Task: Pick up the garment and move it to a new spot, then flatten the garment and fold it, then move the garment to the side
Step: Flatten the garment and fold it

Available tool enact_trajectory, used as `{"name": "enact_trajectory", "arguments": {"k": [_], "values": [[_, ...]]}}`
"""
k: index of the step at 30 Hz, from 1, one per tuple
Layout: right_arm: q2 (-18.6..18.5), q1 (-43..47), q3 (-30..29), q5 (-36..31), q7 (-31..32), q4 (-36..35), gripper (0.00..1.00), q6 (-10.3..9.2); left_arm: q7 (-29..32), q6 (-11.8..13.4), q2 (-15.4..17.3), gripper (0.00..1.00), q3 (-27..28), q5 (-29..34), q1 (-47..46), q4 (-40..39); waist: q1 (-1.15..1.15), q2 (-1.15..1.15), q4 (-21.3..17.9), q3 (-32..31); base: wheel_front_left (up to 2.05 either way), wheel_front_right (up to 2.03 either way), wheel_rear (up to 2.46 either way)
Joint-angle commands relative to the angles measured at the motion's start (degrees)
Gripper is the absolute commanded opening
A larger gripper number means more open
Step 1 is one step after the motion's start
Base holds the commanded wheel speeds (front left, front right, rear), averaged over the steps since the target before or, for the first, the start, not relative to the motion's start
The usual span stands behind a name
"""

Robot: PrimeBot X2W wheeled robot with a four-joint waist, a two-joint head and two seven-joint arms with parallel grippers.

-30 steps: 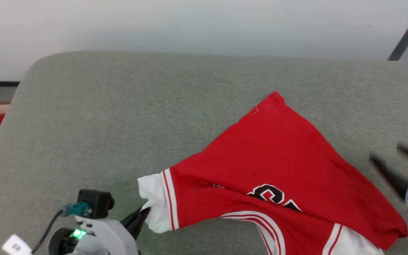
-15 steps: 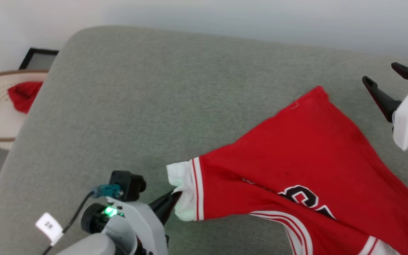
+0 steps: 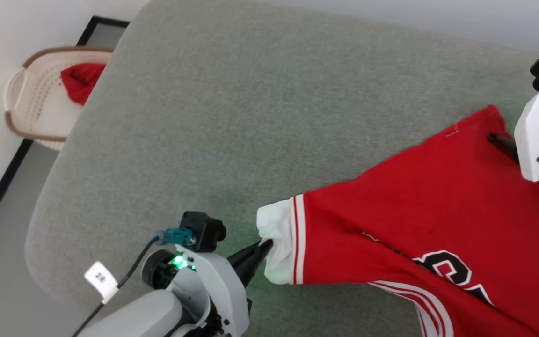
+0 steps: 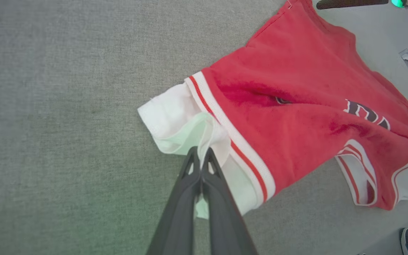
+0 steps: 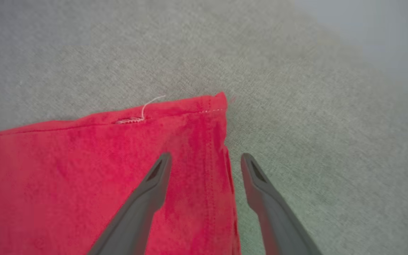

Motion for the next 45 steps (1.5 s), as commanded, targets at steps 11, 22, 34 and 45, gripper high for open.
{"name": "enact_trajectory", "arguments": {"k": [11, 22, 34, 45], "values": [[2.4, -2.9, 6.7, 5.1, 9.5, 13.0, 0.76, -0.03, -1.1, -3.5, -3.5, 0.0, -0.8, 0.5, -2.2, 5.1, 0.0, 0.0, 3.8, 3.1, 0.0, 0.0, 0.0], [4.1, -6.6, 6.7, 5.1, 8.0, 18.7, 0.0, -0.05, -1.3, -4.5, -3.3, 0.0, -0.5, 0.0, -2.7, 7.5, 0.0, 0.0, 2.3, 2.3, 0.0, 0.0, 0.0], [5.7, -11.3, 7.7, 7.7, 2.7, 13.5, 0.0, -0.05, 7.0, -4.0, 4.2, 0.0, 1.3, -0.2, -9.6, 2.8, 0.0, 0.0, -2.4, -3.5, 0.0, 0.0, 0.0], [3.8, -16.4, 10.2, 8.1, -5.4, 6.1, 0.0, -0.05, 20.1, -6.5, 9.6, 0.0, 4.2, 2.0, -28.0, 6.8, 0.0, 0.0, -7.9, -11.1, 0.0, 0.0, 0.0]]}}
